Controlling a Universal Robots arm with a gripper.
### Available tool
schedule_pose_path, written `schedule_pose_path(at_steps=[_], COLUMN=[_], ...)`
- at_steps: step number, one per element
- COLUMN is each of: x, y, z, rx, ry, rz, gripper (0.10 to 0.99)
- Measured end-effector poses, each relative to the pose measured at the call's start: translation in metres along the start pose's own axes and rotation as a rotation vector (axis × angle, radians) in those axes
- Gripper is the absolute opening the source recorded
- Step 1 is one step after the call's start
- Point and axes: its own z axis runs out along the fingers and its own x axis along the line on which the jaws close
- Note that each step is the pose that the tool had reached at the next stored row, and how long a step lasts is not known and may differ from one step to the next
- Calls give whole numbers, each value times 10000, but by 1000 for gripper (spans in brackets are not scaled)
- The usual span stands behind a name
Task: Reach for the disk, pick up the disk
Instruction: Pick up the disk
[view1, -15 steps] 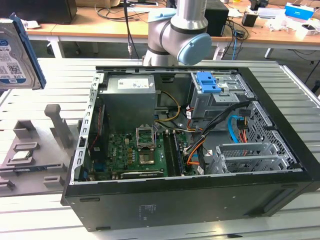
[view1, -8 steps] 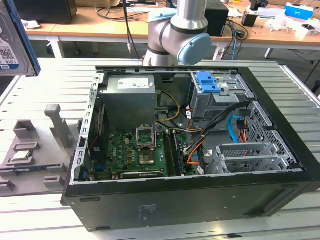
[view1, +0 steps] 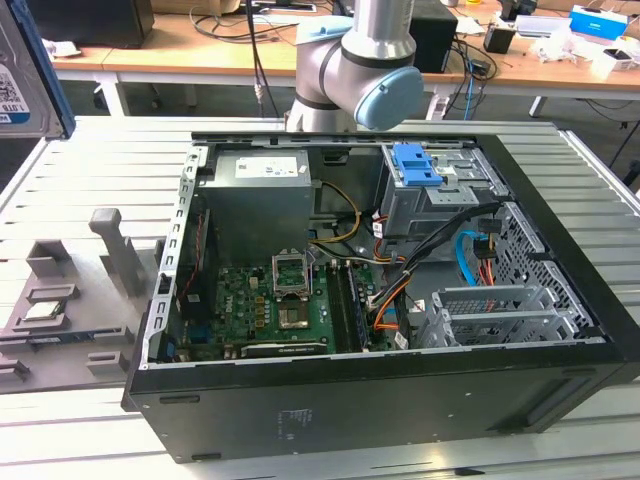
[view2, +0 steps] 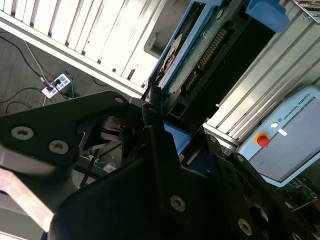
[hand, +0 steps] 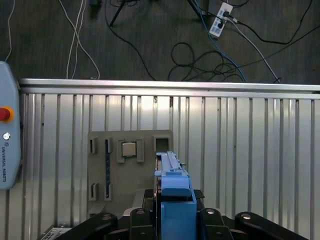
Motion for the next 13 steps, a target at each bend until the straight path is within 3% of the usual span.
schedule_pose_path(at_steps=[7, 13], x=[0, 4], y=[-4, -159], z=[-3, -9], rx=[1, 0], ry=[0, 0], rz=[1, 0], gripper=[369, 369])
